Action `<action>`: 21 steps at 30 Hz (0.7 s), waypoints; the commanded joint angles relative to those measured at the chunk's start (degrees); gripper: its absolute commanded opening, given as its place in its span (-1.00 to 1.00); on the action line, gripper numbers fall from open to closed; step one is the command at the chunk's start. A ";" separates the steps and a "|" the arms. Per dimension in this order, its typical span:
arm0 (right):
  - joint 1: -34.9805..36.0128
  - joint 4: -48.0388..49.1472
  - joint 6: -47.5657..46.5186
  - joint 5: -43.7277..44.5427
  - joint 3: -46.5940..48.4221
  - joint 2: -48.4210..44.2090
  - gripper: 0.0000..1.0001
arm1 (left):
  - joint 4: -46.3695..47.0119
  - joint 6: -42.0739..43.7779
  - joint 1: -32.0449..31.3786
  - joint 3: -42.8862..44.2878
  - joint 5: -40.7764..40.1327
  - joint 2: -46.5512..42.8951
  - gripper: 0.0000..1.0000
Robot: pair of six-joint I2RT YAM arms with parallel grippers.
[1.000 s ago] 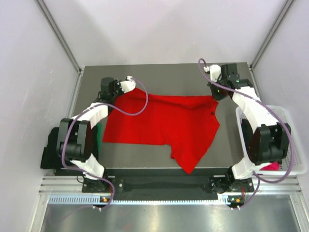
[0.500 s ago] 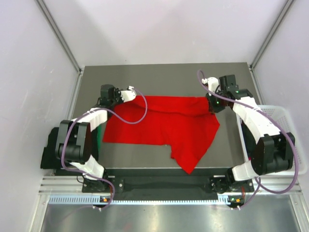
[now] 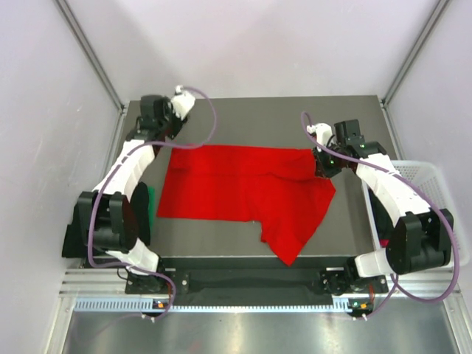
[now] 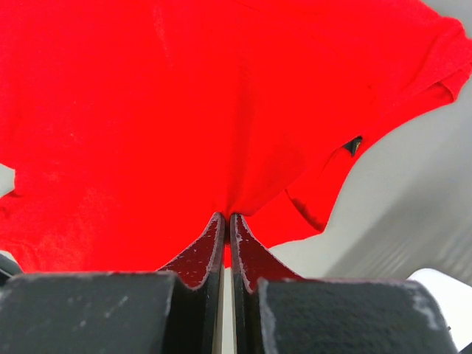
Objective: Fold and stack the t-shirts
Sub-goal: Fold the tshirt
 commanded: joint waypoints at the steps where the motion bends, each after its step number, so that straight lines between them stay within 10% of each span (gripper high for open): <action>1: 0.40 1.46 0.49 -1.28 0.53 -1.32 -1.00 | -17.09 -16.84 0.18 9.78 8.08 5.16 0.13; 21: 0.40 3.04 -0.12 -1.28 -1.58 -0.88 -1.00 | -27.31 -30.30 8.88 25.35 13.90 25.12 -0.06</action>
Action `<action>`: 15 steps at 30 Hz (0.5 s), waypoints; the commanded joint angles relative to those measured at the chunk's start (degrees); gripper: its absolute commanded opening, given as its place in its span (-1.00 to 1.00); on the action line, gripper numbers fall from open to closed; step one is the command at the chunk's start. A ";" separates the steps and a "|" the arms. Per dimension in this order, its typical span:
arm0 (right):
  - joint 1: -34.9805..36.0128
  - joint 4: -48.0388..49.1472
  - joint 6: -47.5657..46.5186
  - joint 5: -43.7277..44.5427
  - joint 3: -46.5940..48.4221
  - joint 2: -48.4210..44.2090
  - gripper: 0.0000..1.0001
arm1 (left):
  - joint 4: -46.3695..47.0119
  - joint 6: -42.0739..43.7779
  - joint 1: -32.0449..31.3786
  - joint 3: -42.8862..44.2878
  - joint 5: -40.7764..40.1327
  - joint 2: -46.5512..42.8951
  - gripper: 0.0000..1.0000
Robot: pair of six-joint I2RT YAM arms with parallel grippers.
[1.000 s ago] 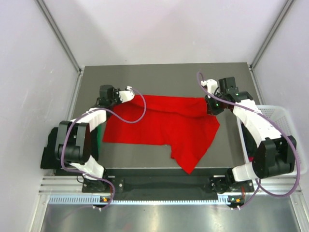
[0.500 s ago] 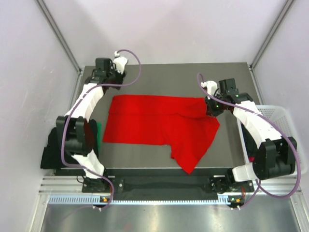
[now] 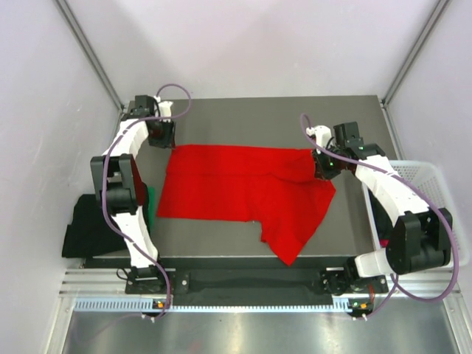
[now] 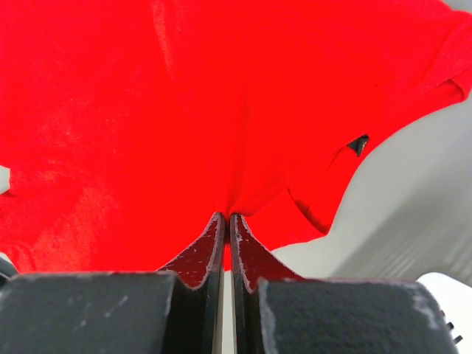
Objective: Fold and stack the t-shirts
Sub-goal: Fold the tshirt
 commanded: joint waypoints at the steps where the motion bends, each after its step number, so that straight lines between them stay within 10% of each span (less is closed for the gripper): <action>1: 0.29 1.49 -0.08 -1.06 0.19 -0.86 -1.00 | 1.01 -1.86 -0.24 4.24 2.36 1.71 -0.08; 15: 0.38 1.40 -0.52 0.34 -0.33 -0.16 -1.00 | 2.42 -5.47 1.61 9.70 4.83 11.30 -0.35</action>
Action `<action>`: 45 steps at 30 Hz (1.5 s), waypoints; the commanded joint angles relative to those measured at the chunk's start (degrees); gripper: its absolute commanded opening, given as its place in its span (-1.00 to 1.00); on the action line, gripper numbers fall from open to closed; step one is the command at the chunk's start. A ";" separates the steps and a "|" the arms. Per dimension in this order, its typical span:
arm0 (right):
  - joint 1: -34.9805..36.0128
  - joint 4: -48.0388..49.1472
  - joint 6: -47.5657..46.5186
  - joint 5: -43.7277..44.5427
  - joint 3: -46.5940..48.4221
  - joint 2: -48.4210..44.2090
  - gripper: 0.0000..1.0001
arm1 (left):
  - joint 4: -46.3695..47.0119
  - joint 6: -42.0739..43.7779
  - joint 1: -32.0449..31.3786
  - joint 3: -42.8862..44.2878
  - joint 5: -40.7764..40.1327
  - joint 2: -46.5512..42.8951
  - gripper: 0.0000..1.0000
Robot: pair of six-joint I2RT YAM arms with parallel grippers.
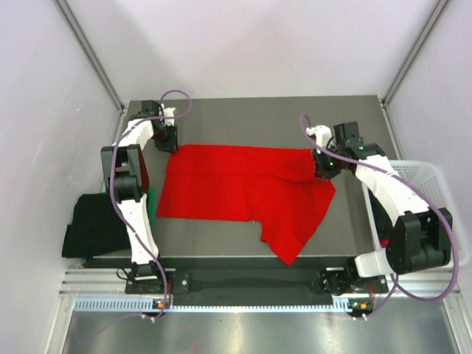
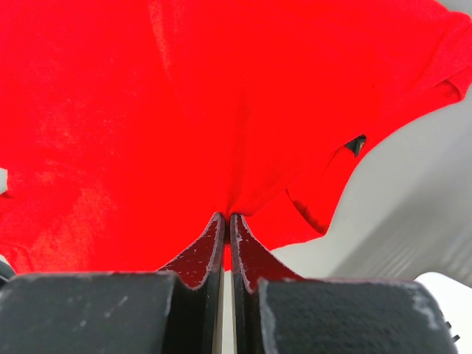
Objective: Fold and stack the t-shirts
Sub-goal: Fold the tshirt
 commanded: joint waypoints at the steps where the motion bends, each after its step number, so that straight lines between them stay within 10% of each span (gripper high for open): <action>1: 0.29 1.36 -0.45 0.12 -0.40 -0.22 -1.00 | 2.27 -1.05 0.43 2.31 1.52 -0.53 -0.35; 5: 0.38 1.54 -0.45 0.13 -0.32 0.39 -1.00 | 2.79 -0.70 0.43 1.70 1.44 -0.09 -0.40; 11: 0.29 1.71 -0.46 0.21 -0.14 1.09 -1.00 | 3.93 -0.88 0.52 1.61 0.73 0.88 -1.00; 26: -0.06 2.41 -0.72 1.44 -1.20 0.48 -1.00 | 11.41 0.27 0.60 1.69 -6.47 -3.34 -1.00; 35: -0.15 2.41 -0.81 1.44 -1.02 1.27 -1.00 | 14.65 -0.09 0.26 -1.90 -11.74 -9.56 -0.17; 45: -0.33 4.25 -2.82 6.09 2.14 6.18 -1.00 | 11.50 2.98 -6.68 -15.42 -2.52 -21.35 -0.36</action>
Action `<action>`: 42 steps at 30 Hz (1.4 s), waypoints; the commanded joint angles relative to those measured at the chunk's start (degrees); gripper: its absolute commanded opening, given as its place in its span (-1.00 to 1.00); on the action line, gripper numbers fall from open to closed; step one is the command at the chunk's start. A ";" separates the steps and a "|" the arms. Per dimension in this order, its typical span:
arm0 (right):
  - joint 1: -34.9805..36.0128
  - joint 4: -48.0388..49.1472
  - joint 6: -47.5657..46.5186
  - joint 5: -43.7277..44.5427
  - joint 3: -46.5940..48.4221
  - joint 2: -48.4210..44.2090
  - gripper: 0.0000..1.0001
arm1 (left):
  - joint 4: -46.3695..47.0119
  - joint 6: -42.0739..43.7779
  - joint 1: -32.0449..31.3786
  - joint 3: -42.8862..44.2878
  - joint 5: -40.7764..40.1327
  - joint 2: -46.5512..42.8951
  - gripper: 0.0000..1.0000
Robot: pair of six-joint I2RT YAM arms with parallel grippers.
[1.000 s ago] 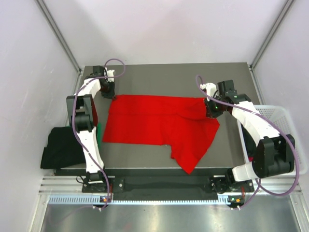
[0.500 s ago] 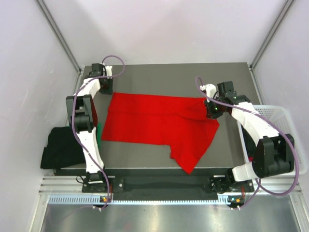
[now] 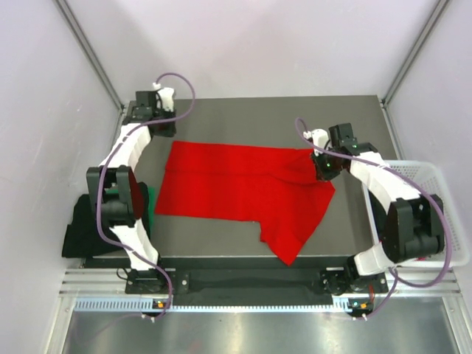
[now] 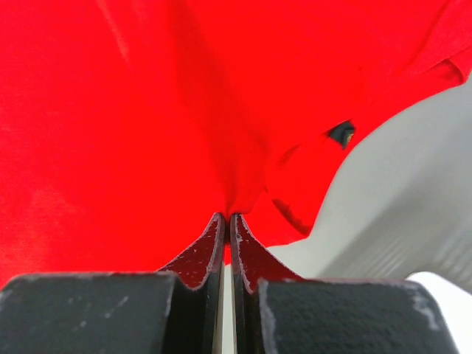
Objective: Fold and stack the t-shirts
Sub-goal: Fold the tshirt
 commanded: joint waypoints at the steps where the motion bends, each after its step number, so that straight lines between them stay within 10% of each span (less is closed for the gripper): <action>1: -0.43 3.25 -2.19 3.30 3.83 3.89 -1.00 | -1.62 2.83 -5.18 -5.51 3.78 -2.51 -0.40; 14: -1.58 7.82 -0.53 12.27 22.46 20.95 -1.00 | 0.31 1.35 -5.36 -14.40 3.07 -5.50 -0.47; 20: -2.02 9.23 0.71 12.80 19.40 17.01 -0.06 | 3.30 1.43 -5.36 -18.53 3.42 -9.37 -0.46; 27: 0.44 11.26 -10.52 -1.61 4.54 5.05 -0.20 | 4.09 1.52 -5.28 -19.85 3.77 -12.53 -0.45; 42: 8.44 12.93 -14.32 -5.57 8.31 18.14 -0.45 | 5.59 1.79 -5.36 -22.05 3.42 -12.80 -0.43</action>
